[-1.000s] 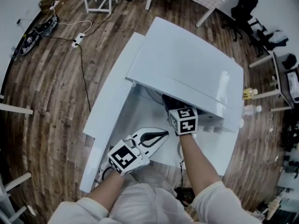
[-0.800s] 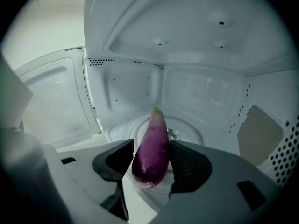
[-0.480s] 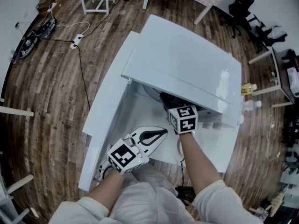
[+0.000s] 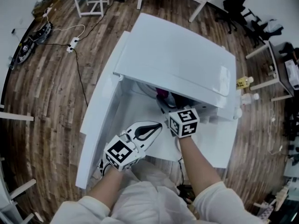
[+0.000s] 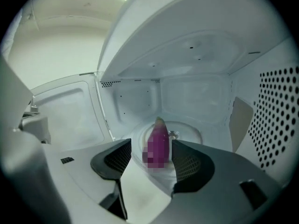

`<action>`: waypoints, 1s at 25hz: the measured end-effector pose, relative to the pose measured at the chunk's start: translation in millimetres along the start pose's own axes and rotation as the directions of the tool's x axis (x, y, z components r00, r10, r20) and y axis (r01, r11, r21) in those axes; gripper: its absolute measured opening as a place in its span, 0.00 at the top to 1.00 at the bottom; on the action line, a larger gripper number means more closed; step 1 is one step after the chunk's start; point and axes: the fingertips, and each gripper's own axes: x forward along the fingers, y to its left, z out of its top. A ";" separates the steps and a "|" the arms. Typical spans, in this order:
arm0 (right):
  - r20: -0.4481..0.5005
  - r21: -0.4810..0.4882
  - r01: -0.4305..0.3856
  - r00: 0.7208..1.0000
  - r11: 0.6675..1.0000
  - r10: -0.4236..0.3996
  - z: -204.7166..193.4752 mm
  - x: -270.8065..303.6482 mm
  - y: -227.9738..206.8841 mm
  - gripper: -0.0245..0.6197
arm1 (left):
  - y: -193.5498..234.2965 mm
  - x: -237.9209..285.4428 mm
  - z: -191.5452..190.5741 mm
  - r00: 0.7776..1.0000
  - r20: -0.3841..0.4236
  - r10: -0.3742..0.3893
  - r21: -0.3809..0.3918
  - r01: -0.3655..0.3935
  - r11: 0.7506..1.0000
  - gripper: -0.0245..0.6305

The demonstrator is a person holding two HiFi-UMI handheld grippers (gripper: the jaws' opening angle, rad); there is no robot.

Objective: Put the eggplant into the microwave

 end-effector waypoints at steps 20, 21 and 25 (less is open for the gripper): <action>0.159 0.026 -0.006 0.987 1.000 0.002 9.8 -88.4 27.0 0.60 | 2.5 2.6 7.6 0.999 0.003 0.032 0.030 -0.032 0.999 0.96; 0.169 0.023 -0.003 0.986 1.000 -0.001 11.3 -93.1 28.2 0.62 | 1.6 2.9 7.3 1.000 0.001 0.030 0.032 -0.030 0.999 0.96; 0.215 0.012 -0.008 0.977 1.000 0.005 16.9 -114.6 37.4 0.77 | -7.2 3.3 5.9 1.000 -0.005 0.009 0.039 -0.009 0.999 0.96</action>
